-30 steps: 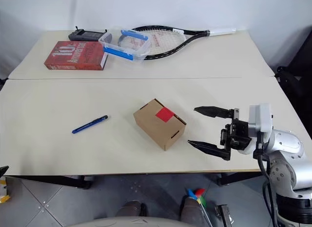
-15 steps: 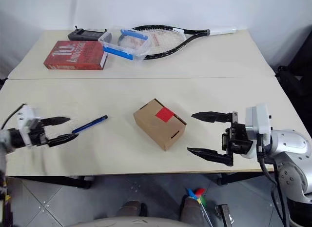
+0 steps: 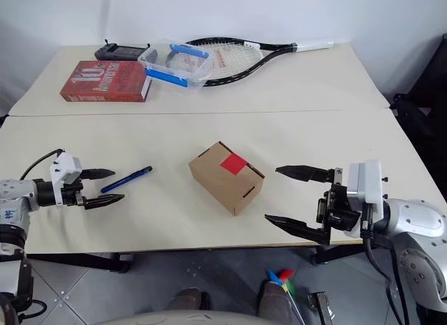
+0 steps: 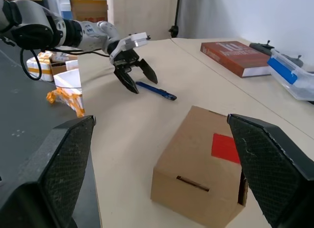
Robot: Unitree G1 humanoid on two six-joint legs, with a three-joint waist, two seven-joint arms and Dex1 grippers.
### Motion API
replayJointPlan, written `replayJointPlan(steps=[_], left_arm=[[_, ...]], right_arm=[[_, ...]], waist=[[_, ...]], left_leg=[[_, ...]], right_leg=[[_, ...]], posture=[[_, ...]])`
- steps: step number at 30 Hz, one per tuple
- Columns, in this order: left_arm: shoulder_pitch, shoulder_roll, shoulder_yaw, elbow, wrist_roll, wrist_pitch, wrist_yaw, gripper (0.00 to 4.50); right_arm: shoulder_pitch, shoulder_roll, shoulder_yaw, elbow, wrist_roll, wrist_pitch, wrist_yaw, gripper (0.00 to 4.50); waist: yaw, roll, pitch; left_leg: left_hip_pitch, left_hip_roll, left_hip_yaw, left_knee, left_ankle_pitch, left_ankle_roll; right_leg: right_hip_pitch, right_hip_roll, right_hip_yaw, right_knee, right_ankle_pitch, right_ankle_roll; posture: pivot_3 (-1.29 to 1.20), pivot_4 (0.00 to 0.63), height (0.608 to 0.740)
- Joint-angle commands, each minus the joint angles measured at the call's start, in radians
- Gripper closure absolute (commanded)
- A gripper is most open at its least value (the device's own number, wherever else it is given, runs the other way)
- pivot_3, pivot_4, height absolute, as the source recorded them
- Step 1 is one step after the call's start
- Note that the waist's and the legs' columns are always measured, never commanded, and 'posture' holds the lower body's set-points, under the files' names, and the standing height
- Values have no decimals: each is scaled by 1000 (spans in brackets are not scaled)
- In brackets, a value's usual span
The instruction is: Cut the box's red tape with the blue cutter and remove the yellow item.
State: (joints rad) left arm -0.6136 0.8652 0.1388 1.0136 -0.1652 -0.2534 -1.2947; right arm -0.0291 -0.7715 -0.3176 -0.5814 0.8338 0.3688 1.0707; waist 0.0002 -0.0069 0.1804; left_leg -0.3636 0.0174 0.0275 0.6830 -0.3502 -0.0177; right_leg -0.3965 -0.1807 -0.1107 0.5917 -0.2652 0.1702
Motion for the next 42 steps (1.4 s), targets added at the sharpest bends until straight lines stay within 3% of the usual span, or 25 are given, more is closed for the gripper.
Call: replayJointPlan(steps=[1,11,12,18,22,27,30,32,36,40,42], left_arm=[[47,-10,-24,51,47,-7,42,1222],[86,-24,-31,40,49,-15,63,3982],[92,-26,-33,34,50,-16,63,4091],[110,-40,-26,-13,34,-20,73,4090],[129,-55,1,-139,-14,-33,59,4090],[289,-38,11,-629,-121,48,15,4090],[424,-3,-29,-953,-96,90,21,4090],[465,3,-46,-1065,-78,142,58,4090],[476,-70,-172,-1300,-17,365,205,4090],[449,-129,-317,-1413,82,484,284,4090],[429,-157,-380,-1442,123,520,307,4090]], right_arm=[[-4,8,-19,-29,9,-25,-15,0],[-22,7,0,-17,3,-35,-22,0],[-28,8,6,-13,2,-37,-21,0],[-53,13,26,6,-8,-42,-10,0],[-56,13,24,7,-4,-43,-2,0],[-74,-23,25,-19,47,9,16,0],[-72,-51,56,-73,90,74,-2,0],[-66,-61,67,-95,112,106,-16,0],[-23,-141,144,-145,81,264,-116,0],[-18,-160,221,-146,28,292,-139,0],[-39,-155,259,-138,11,324,-167,385]], waist=[[-1,0,0],[-1,11,-6],[-2,11,-7],[-1,12,-7],[1,12,-7],[1,6,-3],[0,2,-1],[1,2,-1],[11,2,-1],[24,1,-1],[25,1,0]], left_leg=[[2,0,0,0,0,0],[12,2,6,-1,0,0],[12,2,7,-1,0,0],[12,2,8,-1,0,0],[11,2,8,-1,0,1],[8,2,8,-1,-1,1],[7,4,8,-1,-4,1],[6,4,8,-1,-7,2],[6,4,10,-1,-8,4],[6,4,11,0,-8,4],[6,4,11,0,-8,4]], right_leg=[[1,0,0,0,0,0],[5,0,5,3,0,-1],[5,0,5,4,0,-2],[5,0,5,4,1,-2],[5,0,5,3,1,-2],[2,-1,5,1,1,-2],[1,1,4,-1,1,-2],[1,1,3,-2,1,-2],[2,0,3,-4,1,-2],[2,1,3,-6,1,-2],[2,1,3,-6,1,-2]], posture=[[0,150,740],[0,150,740],[0,150,740],[0,150,740],[0,150,740],[0,150,740],[0,150,740],[0,150,740],[0,150,740],[0,150,740],[0,150,740]])
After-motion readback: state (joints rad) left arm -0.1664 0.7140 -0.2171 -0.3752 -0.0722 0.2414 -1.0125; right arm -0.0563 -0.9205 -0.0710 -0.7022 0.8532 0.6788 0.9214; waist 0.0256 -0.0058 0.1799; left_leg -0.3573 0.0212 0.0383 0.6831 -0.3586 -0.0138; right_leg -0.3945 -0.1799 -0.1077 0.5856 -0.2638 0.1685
